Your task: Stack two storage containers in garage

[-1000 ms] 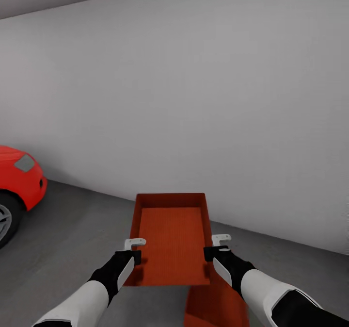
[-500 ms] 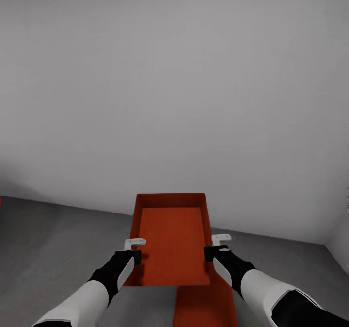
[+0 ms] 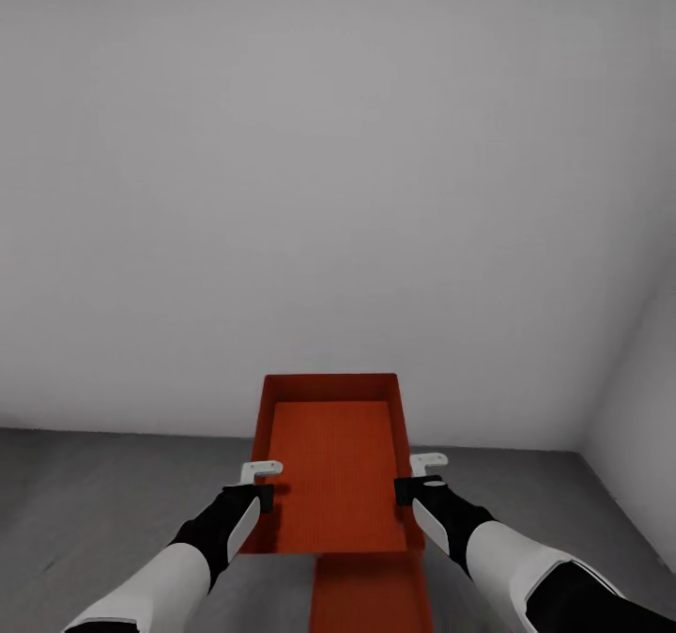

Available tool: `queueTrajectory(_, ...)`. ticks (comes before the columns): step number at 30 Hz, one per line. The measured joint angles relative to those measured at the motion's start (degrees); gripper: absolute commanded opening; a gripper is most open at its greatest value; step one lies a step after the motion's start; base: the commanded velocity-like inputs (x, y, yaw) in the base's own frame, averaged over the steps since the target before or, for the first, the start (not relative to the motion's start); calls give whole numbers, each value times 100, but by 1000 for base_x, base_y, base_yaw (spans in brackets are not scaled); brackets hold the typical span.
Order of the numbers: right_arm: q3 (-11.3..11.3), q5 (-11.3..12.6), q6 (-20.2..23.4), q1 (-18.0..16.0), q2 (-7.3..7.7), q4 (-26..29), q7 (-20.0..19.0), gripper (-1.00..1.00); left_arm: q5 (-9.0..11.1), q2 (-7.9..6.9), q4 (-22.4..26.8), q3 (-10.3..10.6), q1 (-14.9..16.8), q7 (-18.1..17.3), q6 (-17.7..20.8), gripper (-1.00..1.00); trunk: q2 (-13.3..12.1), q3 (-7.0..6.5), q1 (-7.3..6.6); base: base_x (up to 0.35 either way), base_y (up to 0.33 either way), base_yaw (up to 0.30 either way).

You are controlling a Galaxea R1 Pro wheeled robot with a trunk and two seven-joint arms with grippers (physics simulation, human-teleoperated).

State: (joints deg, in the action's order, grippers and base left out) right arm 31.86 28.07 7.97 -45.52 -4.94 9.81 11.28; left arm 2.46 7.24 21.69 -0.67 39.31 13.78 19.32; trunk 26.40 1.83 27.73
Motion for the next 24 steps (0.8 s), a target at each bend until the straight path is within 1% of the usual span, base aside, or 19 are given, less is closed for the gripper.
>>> queueTrajectory(21,6,7,-2,0,3,1,-1,-100,7,2,0,5,0,7,-2,-100,0,0,0,0,0,-286)
queueTrajectory(24,11,11,-2,0,4,1,-2,-100,7,4,0,5,0,9,-1,-100,0,0,0,0,0,-206)
